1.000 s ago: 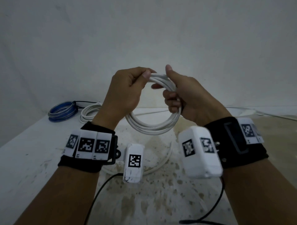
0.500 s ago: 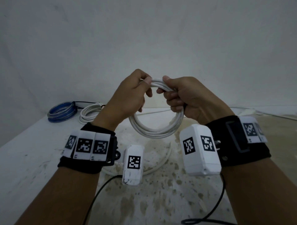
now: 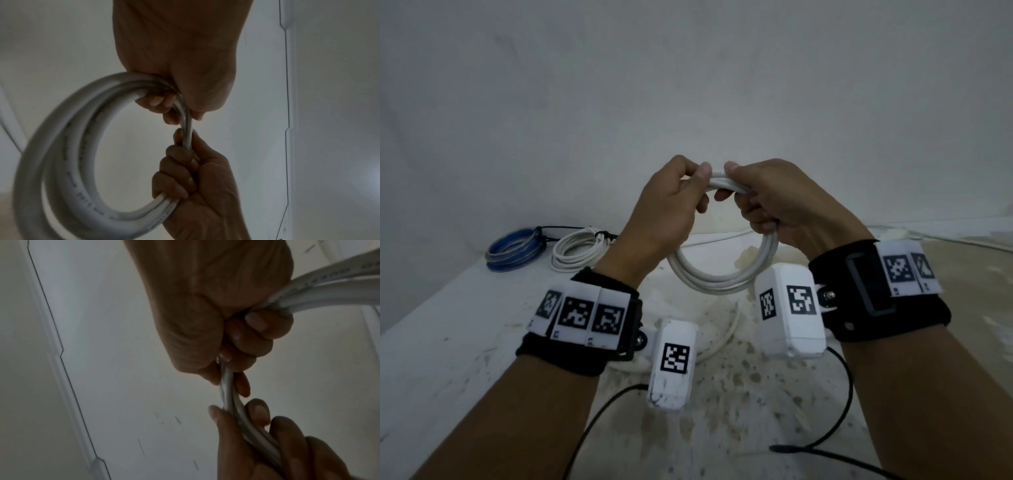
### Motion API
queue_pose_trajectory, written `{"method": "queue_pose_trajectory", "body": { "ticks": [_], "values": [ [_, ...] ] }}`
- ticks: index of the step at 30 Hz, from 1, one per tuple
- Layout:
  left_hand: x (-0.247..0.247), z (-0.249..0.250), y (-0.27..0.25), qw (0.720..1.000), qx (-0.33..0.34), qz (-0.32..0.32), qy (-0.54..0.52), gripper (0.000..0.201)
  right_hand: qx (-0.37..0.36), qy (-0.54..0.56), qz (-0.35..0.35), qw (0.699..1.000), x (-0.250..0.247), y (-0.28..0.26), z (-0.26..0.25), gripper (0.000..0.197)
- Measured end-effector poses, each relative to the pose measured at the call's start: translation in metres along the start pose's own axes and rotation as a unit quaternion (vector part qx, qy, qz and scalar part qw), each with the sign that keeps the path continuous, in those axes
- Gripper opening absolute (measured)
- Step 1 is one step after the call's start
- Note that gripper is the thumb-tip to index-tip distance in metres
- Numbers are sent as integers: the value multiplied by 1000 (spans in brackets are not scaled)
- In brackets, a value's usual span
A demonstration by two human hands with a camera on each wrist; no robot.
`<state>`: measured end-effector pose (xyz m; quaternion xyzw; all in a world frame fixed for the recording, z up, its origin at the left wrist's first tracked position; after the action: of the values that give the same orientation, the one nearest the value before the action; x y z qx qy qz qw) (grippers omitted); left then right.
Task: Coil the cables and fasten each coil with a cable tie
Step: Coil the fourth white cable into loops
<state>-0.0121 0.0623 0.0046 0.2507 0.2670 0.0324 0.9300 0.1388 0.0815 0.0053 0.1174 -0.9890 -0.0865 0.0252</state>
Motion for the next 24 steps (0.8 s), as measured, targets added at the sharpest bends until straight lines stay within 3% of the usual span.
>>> {"method": "queue_pose_trajectory", "body": {
  "ticks": [6,10,14,16,18,20,21,24],
  "values": [
    [-4,40,-12,1000,12,-15,2,16,7,25,0,1000,-5,-37,-18,41],
    [22,62,-27,999,5,-37,-24,19,22,24,11,999,-28,-80,-18,44],
    [66,84,-45,995,-14,-85,-57,22,29,23,93,995,-78,-135,-9,56],
    [88,98,-56,993,-17,-102,-61,22,57,-73,186,978,-121,-166,1,52],
    [106,112,-66,993,-5,-110,-46,21,92,-267,286,916,-168,-200,5,36],
    [120,124,-77,993,15,-116,-24,20,140,-453,343,811,-211,-241,6,23],
    [126,130,-82,992,24,-120,-19,20,164,-516,348,765,-227,-262,8,21],
    [133,140,-93,991,38,-129,-20,21,270,-678,269,629,-265,-309,25,25]
  ]
}}
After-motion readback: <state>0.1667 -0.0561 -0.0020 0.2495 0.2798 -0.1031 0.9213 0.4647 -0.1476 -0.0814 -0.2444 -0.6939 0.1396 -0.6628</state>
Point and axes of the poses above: each hand's wrist, its own y-axis towards the middle knuckle, its own x-axis out of the palm, z = x × y, the point moved 3 cm from there along y, towards the middle knuckle, and after that the axes turned 9 degrees about y, right-handed, at the moved point
